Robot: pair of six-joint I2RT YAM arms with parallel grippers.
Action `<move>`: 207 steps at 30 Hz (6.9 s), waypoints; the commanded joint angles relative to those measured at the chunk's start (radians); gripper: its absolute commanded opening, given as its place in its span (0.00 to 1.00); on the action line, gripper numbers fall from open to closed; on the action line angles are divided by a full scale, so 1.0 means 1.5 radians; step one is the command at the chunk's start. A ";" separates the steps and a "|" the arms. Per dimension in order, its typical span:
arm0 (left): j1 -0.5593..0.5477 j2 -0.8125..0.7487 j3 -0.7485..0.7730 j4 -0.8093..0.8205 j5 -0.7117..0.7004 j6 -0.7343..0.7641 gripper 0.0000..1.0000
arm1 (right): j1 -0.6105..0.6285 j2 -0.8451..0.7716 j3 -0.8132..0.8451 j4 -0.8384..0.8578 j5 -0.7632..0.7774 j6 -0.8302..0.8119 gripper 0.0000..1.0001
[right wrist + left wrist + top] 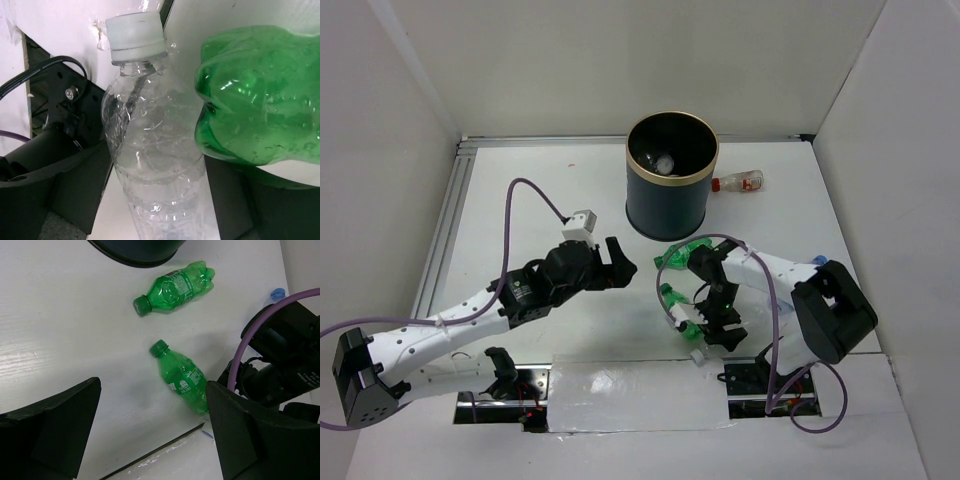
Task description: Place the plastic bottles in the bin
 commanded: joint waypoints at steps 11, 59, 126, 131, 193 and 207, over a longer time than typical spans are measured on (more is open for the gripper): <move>-0.011 0.023 0.010 0.034 0.000 -0.012 0.98 | -0.007 -0.063 0.054 -0.019 -0.039 0.062 0.20; 0.009 0.590 0.204 0.076 0.276 -0.250 0.64 | -0.426 0.064 0.523 0.516 -0.232 0.712 0.85; 0.075 0.079 0.124 -0.037 -0.058 0.160 0.99 | -0.498 0.758 1.016 0.152 -0.118 -0.304 1.00; 0.063 0.073 0.117 -0.054 -0.058 0.145 0.99 | -0.485 0.764 0.988 0.072 -0.065 -0.377 0.90; -0.008 0.694 0.274 0.262 -0.084 -0.761 0.98 | -0.734 -0.119 0.328 0.060 -0.629 0.096 1.00; -0.008 0.648 0.198 0.162 -0.056 -0.736 0.01 | -0.811 -0.116 0.283 0.018 -0.561 0.130 1.00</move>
